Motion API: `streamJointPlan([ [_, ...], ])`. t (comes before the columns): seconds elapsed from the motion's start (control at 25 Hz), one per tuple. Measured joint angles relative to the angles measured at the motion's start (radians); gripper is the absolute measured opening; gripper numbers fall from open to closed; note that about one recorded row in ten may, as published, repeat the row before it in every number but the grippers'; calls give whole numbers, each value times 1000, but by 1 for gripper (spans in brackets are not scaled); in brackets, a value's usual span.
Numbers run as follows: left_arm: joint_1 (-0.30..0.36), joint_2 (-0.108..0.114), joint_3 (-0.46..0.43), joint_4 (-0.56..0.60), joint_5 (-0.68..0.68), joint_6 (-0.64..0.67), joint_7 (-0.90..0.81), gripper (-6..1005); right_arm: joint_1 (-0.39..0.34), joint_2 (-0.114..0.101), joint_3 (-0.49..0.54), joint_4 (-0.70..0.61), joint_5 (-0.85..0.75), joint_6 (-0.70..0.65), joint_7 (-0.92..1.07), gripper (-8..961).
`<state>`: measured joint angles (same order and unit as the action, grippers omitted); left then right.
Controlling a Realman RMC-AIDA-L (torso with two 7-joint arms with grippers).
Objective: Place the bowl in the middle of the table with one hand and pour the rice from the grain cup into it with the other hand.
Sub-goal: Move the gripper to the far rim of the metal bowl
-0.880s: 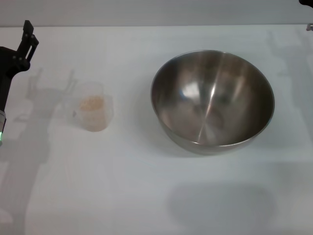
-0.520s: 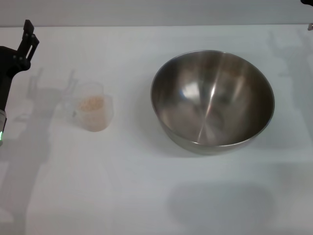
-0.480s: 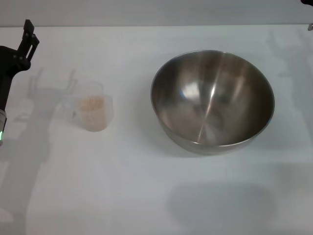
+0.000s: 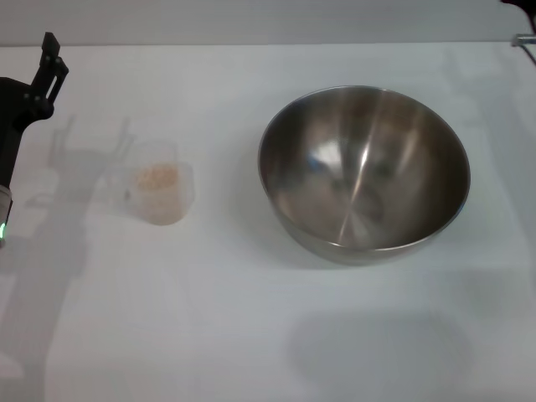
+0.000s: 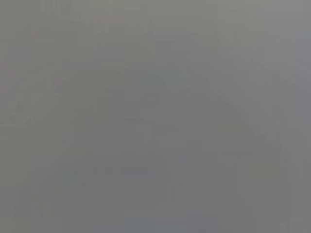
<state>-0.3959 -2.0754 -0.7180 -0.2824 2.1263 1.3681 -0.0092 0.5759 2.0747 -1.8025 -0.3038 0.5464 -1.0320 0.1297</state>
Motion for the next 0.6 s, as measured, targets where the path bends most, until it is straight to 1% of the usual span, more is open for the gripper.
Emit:
streamJointPlan([
  [0.16,-8,0,0,7,0,-1,0,861,-65,-30,9,-230,-164,256,123,825],
  [0.24,-9,0,0,8,0,-1,0,861,-116,-36,31,-379,-288,391,189,825],
  [0.28,-10,0,0,8,0,-1,0,861,-139,-34,45,-450,-347,457,214,825],
  [0.36,-11,0,0,9,0,-1,0,861,-184,-23,77,-611,-476,629,258,825],
  [0.44,-11,1,0,9,0,-1,0,861,-209,-13,84,-747,-556,805,279,825],
  [0.52,-11,1,0,9,0,-1,0,861,-215,-8,72,-848,-587,983,275,825],
  [0.6,-11,1,0,9,0,-1,0,861,-210,-7,62,-912,-589,1124,254,825],
])
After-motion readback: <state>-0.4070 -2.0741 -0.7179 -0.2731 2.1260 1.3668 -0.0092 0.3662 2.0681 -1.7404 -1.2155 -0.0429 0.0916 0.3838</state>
